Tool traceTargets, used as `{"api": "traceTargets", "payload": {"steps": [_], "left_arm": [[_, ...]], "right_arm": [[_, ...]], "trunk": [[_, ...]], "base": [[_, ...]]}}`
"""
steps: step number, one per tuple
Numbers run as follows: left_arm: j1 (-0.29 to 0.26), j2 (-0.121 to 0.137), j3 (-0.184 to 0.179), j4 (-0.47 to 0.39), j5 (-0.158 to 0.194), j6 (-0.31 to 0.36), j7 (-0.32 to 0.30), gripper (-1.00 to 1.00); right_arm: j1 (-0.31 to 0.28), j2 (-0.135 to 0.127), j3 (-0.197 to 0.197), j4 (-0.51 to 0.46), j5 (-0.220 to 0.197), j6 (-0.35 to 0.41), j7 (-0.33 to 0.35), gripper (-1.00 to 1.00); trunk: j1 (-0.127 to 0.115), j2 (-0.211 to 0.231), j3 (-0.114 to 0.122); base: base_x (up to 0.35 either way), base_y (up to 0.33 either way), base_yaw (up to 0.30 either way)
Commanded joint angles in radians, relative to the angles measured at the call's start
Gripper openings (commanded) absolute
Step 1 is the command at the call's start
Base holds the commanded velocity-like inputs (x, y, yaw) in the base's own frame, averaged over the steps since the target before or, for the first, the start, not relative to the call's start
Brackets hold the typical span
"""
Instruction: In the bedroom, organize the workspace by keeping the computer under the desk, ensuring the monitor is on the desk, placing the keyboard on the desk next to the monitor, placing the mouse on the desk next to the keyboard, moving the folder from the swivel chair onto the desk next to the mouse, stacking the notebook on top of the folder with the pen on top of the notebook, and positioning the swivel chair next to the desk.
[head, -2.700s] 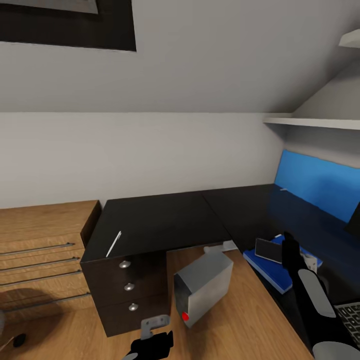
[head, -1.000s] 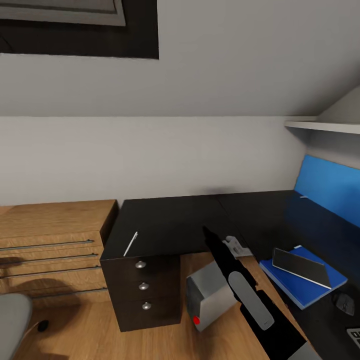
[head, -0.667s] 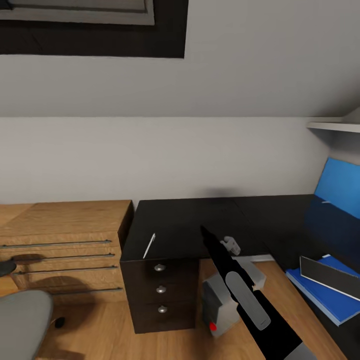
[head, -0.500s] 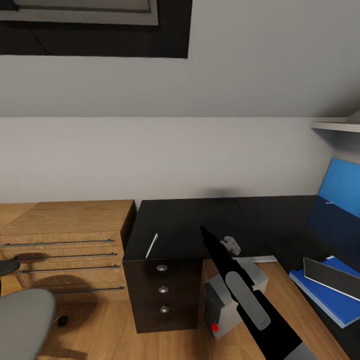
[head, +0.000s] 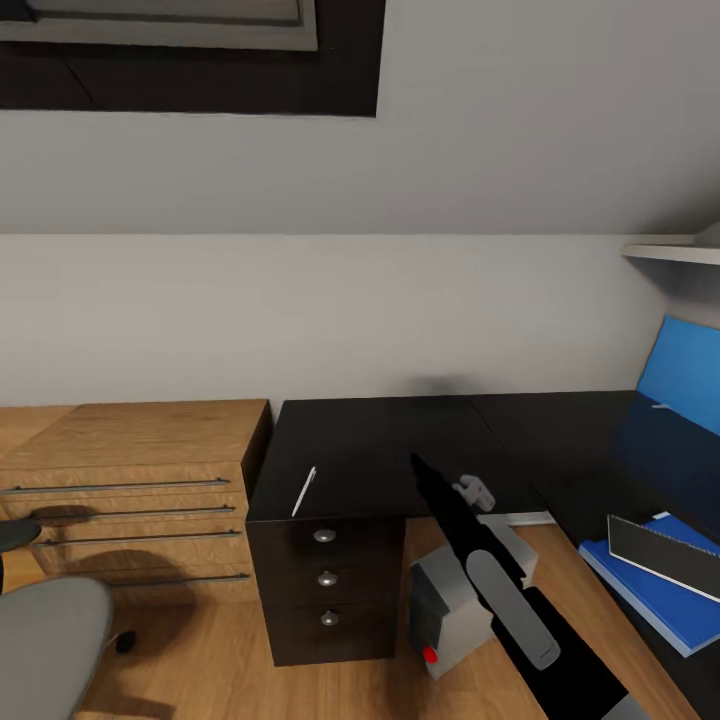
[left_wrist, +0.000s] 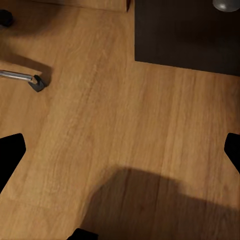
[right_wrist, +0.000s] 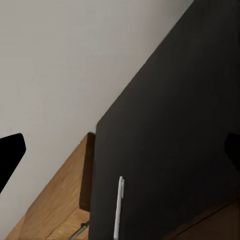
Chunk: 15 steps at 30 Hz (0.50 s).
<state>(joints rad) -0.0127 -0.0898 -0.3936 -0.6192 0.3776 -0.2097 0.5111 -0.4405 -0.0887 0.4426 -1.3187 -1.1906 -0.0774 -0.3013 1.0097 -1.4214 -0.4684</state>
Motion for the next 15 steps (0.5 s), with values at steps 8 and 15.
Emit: {"api": "traceTargets", "payload": {"steps": [8, 15], "left_arm": [[-0.001, 0.001, -0.007, 0.001, 0.010, -0.007, 0.006, 1.00], [-0.001, 0.001, -0.007, 0.001, 0.010, -0.006, 0.006, 1.00]], "right_arm": [[-0.067, 0.055, 0.003, 0.095, 0.063, 0.117, -0.230, 1.00], [-0.228, 0.156, 0.011, 0.156, 0.295, 0.537, -0.484, 1.00]], "trunk": [[0.000, -0.001, -0.001], [0.000, -0.001, -0.001]], "base": [[0.000, 0.000, 0.000], [0.000, 0.000, 0.000]]}}
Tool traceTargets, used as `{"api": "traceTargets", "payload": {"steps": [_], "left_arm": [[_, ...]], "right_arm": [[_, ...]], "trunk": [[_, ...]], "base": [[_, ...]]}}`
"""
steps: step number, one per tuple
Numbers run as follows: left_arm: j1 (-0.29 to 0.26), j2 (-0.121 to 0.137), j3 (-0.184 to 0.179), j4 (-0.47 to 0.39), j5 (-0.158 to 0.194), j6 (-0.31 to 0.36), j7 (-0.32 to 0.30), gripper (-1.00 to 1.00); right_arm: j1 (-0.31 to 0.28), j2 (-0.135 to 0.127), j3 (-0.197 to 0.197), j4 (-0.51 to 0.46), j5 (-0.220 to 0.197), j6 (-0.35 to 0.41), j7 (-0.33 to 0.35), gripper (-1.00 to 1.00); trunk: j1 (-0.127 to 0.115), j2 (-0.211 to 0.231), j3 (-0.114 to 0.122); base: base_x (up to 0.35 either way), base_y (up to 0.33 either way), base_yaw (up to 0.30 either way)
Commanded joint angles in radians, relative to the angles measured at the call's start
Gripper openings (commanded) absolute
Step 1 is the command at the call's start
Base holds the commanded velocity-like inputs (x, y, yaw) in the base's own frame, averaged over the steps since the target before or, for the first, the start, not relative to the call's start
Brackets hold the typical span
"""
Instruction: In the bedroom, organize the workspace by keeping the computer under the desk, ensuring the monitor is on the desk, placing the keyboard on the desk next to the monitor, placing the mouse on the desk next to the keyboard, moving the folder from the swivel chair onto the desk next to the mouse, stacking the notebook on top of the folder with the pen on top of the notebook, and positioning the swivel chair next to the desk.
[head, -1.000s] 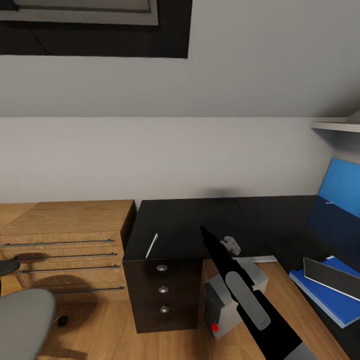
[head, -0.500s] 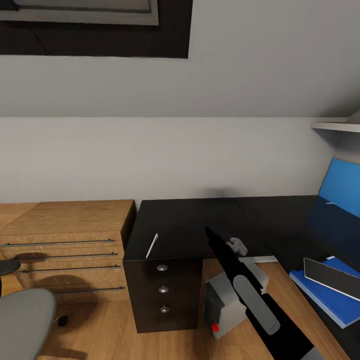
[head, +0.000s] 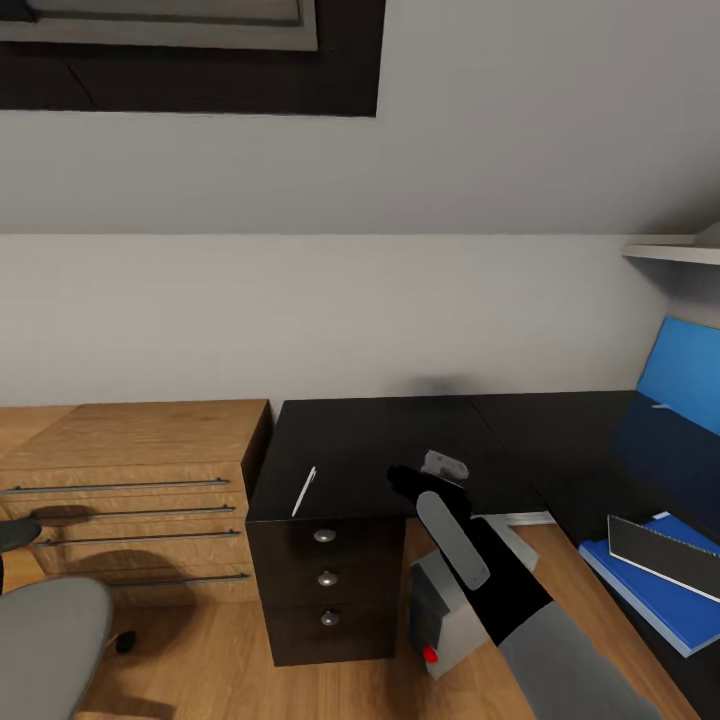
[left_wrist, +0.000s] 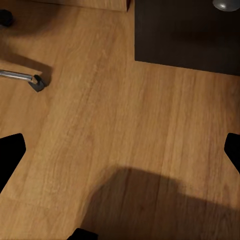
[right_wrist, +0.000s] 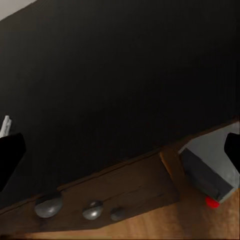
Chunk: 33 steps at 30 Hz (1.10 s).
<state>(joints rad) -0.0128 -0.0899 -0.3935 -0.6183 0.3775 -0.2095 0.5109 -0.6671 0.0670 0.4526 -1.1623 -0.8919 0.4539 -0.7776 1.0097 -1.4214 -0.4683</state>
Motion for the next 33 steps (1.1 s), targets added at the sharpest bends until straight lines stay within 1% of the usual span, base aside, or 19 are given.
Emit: {"api": "traceTargets", "payload": {"steps": [1, 2, 4, 8, 9, 12, 13, 17, 18, 23, 24, 25, 29, 33], "left_arm": [[-0.001, 0.001, -0.007, 0.000, 0.011, -0.007, 0.006, 1.00], [-0.001, 0.001, -0.007, 0.000, 0.011, -0.008, 0.006, 1.00], [-0.001, 0.001, -0.007, 0.000, 0.011, -0.008, 0.006, 1.00], [-0.001, 0.001, -0.007, 0.000, 0.011, -0.009, 0.006, 1.00], [-0.001, 0.001, -0.007, 0.000, 0.011, -0.009, 0.006, 1.00], [-0.001, 0.001, -0.007, 0.000, 0.011, -0.010, 0.007, 1.00], [-0.001, 0.001, -0.007, 0.000, 0.011, -0.010, 0.007, 1.00], [-0.001, 0.001, -0.006, 0.000, 0.011, -0.010, 0.008, 1.00], [-0.001, 0.001, -0.005, 0.000, 0.010, -0.010, 0.008, 1.00], [-0.001, 0.001, -0.005, 0.000, 0.010, -0.009, 0.006, 1.00], [-0.001, 0.001, -0.005, 0.000, 0.010, -0.009, 0.006, 1.00], [-0.001, 0.001, -0.005, 0.000, 0.009, -0.008, 0.006, 1.00], [-0.001, 0.001, -0.005, 0.000, 0.009, -0.009, 0.006, 1.00], [-0.001, 0.000, -0.005, 0.000, 0.009, -0.010, 0.006, 1.00]], "right_arm": [[-0.012, 0.013, 0.002, 0.002, 0.040, 0.032, -0.025, 1.00], [-0.018, 0.022, 0.003, 0.002, 0.078, 0.040, -0.035, 1.00], [-0.023, 0.030, 0.004, 0.004, 0.117, 0.021, -0.045, 1.00], [-0.024, 0.035, 0.011, 0.024, 0.147, -0.026, -0.050, 1.00], [-0.024, 0.035, 0.015, 0.031, 0.150, -0.031, -0.049, 1.00], [-0.022, 0.035, 0.053, 0.061, 0.159, -0.050, -0.051, 1.00], [-0.022, 0.034, 0.059, 0.064, 0.160, -0.052, -0.053, 1.00], [-0.002, 0.031, 0.074, 0.030, 0.161, -0.053, -0.057, 1.00], [0.007, 0.033, 0.078, 0.008, 0.160, -0.054, -0.069, 1.00], [0.011, 0.034, 0.092, 0.000, 0.161, -0.056, -0.075, 1.00], [0.012, 0.034, 0.100, -0.001, 0.161, -0.057, -0.076, 1.00], [0.012, 0.035, 0.134, -0.001, 0.161, -0.058, -0.078, 1.00], [0.012, 0.037, 0.145, 0.001, 0.159, -0.058, -0.078, 1.00], [0.012, 0.038, 0.147, 0.002, 0.159, -0.059, -0.078, 1.00]], "trunk": [[0.000, -0.001, -0.001], [0.000, -0.001, -0.001], [0.000, -0.001, -0.001], [0.000, -0.001, -0.001], [0.000, -0.001, -0.001], [0.000, -0.001, -0.001], [0.000, -0.001, -0.001], [0.000, -0.001, -0.001], [0.000, -0.001, -0.001], [0.000, -0.001, -0.001], [0.000, -0.001, -0.001], [0.000, -0.001, -0.001], [0.000, -0.001, -0.001], [0.000, -0.001, -0.001]], "base": [[0.000, 0.000, 0.000], [0.000, 0.000, 0.000], [0.000, 0.000, 0.000], [0.000, 0.000, 0.000], [0.000, 0.000, 0.000], [0.000, 0.000, 0.000], [0.000, 0.000, 0.000], [0.000, 0.000, 0.000], [0.000, 0.000, 0.005], [0.000, 0.000, 0.124], [0.000, 0.000, 0.219], [0.000, 0.000, 0.259], [0.000, 0.000, 0.264], [0.000, 0.000, 0.267]]}}
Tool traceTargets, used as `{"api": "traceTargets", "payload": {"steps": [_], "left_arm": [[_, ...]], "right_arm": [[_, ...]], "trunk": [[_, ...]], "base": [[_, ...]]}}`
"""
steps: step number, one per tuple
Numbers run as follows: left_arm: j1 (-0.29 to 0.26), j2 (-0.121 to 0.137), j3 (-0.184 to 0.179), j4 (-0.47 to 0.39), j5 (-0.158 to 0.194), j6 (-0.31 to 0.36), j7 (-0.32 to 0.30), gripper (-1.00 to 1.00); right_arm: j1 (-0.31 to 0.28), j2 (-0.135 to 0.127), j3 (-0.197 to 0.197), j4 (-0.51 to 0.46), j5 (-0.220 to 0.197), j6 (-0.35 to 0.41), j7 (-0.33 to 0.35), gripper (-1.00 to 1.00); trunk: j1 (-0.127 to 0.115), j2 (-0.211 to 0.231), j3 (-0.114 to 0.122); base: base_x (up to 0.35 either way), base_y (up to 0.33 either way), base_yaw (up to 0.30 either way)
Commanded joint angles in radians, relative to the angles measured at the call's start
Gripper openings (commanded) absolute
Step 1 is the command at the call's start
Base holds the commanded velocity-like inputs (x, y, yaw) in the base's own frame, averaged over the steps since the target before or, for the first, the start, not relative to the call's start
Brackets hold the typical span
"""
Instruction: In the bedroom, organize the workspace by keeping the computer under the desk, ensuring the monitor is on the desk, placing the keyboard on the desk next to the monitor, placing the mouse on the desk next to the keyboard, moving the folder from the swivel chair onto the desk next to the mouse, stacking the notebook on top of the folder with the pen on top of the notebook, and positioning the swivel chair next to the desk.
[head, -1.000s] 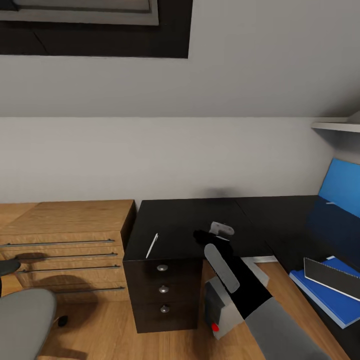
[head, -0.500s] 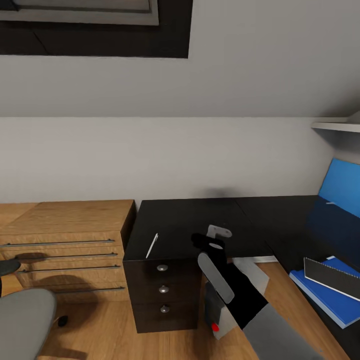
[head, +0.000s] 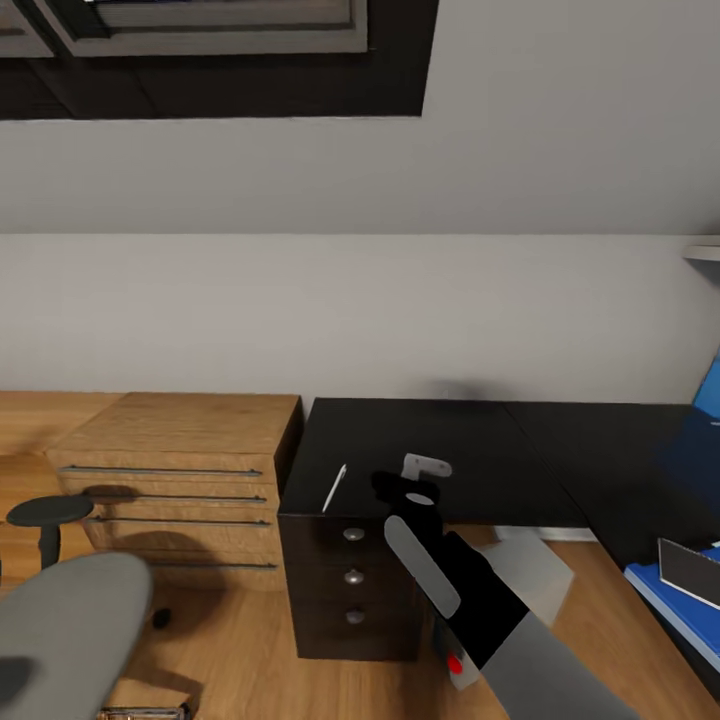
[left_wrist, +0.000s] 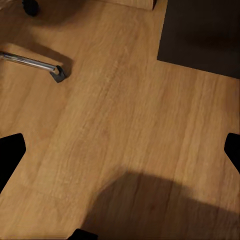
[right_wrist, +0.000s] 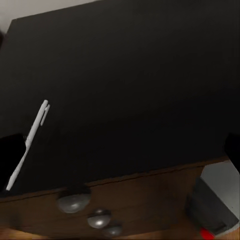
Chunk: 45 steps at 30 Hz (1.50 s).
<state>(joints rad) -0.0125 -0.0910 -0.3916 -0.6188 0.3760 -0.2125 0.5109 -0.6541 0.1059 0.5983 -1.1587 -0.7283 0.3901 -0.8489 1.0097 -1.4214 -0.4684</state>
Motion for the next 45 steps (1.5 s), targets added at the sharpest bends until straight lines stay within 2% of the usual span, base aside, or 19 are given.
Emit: {"api": "traceTargets", "payload": {"steps": [1, 4, 7, 13, 27, 45], "left_arm": [[-0.001, 0.001, -0.007, 0.001, 0.011, -0.007, 0.006, 1.00], [-0.001, 0.001, -0.007, 0.001, 0.011, -0.006, 0.006, 1.00], [-0.001, 0.000, -0.007, 0.001, 0.012, -0.005, 0.006, 1.00], [-0.001, 0.000, -0.007, 0.001, 0.011, -0.005, 0.006, 1.00], [-0.001, 0.000, -0.009, 0.001, 0.011, -0.005, 0.006, 1.00], [-0.001, 0.000, -0.011, 0.002, 0.014, 0.000, 0.004, 1.00]], "right_arm": [[-0.001, 0.001, 0.002, -0.001, -0.005, 0.005, -0.007, 1.00], [-0.001, 0.002, 0.010, 0.000, -0.005, 0.006, -0.007, 1.00], [-0.001, 0.011, 0.048, 0.001, -0.004, 0.006, -0.009, 1.00], [-0.001, 0.018, 0.068, 0.015, -0.003, 0.004, -0.010, 1.00], [-0.001, 0.027, 0.069, 0.032, -0.002, 0.004, -0.008, 1.00], [-0.001, 0.021, 0.064, 0.031, 0.001, 0.003, -0.001, 1.00]], "trunk": [[0.000, -0.001, -0.001], [0.000, -0.001, -0.001], [0.000, -0.001, -0.001], [0.000, -0.001, -0.001], [0.000, -0.001, -0.006], [0.000, -0.001, -0.006]], "base": [[0.000, 0.000, 0.267], [0.000, 0.000, 0.267], [0.000, 0.000, 0.267], [0.000, 0.000, 0.267], [0.000, 0.000, 0.259], [0.000, 0.000, 0.021]]}}
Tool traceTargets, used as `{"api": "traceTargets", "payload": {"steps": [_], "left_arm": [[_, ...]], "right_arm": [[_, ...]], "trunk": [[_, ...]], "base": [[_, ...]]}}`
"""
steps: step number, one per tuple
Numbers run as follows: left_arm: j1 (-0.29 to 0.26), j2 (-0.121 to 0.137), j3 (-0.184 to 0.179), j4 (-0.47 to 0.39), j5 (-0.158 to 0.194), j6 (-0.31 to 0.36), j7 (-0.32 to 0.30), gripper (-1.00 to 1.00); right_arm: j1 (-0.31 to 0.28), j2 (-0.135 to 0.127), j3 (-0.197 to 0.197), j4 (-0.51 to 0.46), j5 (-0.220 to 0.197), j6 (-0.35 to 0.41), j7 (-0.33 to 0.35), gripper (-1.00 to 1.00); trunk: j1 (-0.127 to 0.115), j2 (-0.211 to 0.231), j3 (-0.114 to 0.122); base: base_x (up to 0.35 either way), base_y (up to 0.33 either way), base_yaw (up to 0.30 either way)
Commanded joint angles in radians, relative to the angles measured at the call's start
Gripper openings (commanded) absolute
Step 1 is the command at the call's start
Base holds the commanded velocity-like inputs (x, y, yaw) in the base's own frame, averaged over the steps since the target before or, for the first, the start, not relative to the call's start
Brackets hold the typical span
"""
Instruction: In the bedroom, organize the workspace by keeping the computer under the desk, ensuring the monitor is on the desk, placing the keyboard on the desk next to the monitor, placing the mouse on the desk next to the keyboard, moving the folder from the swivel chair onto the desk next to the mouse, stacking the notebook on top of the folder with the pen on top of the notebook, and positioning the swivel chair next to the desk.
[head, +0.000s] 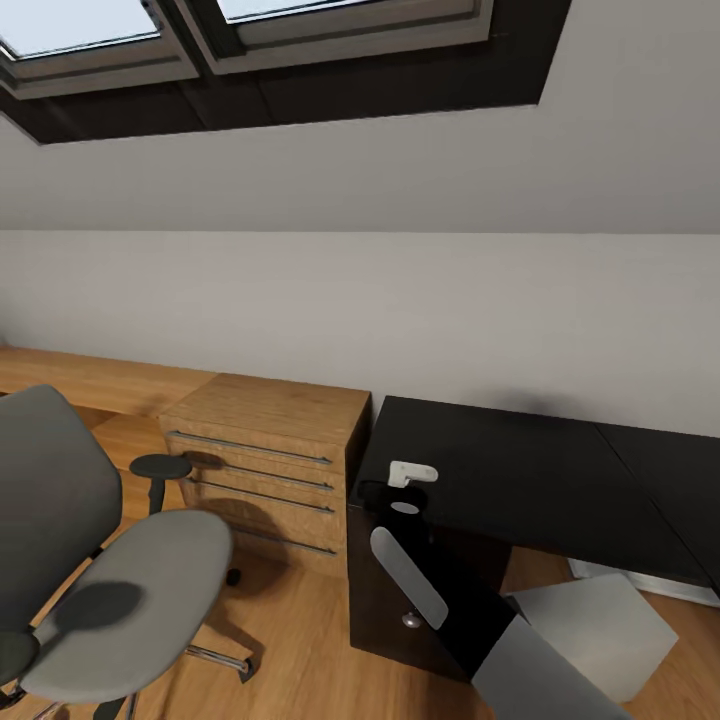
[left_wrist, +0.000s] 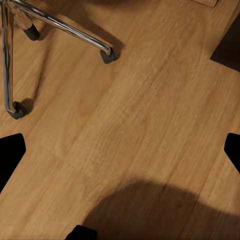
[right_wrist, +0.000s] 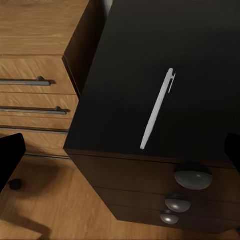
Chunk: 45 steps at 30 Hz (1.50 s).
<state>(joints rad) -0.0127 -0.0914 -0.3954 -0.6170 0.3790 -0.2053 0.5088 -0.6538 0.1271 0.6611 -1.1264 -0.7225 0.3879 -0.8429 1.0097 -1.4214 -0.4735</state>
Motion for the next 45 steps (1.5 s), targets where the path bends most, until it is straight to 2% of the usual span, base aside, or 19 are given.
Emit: {"api": "traceTargets", "payload": {"steps": [1, 16, 28, 37, 45], "left_arm": [[-0.001, 0.001, -0.007, 0.000, 0.011, -0.007, 0.006, 1.00], [-0.001, 0.001, -0.008, 0.002, 0.011, -0.006, 0.000, 1.00], [-0.001, 0.002, -0.007, 0.002, 0.011, -0.007, -0.001, 1.00], [-0.001, 0.002, -0.006, 0.012, 0.011, -0.006, -0.001, 1.00], [-0.001, 0.002, -0.008, 0.026, 0.011, -0.010, -0.001, 1.00]], "right_arm": [[-0.001, 0.000, 0.002, -0.001, -0.004, 0.005, -0.007, 1.00], [-0.001, 0.003, 0.003, 0.000, 0.005, 0.005, -0.007, 1.00], [-0.001, 0.002, 0.003, 0.000, 0.009, 0.005, -0.007, 1.00], [-0.001, 0.000, 0.000, 0.000, 0.009, 0.005, -0.007, 1.00], [-0.001, -0.004, 0.001, 0.001, 0.010, 0.003, -0.005, 1.00]], "trunk": [[0.000, -0.001, -0.001], [0.000, -0.001, -0.001], [0.000, -0.001, -0.001], [0.000, -0.001, -0.001], [0.000, -0.001, -0.001]], "base": [[0.000, 0.000, 0.000], [0.008, 0.000, 0.000], [0.237, 0.000, 0.000], [0.070, 0.000, 0.000], [0.280, 0.000, 0.000]]}}
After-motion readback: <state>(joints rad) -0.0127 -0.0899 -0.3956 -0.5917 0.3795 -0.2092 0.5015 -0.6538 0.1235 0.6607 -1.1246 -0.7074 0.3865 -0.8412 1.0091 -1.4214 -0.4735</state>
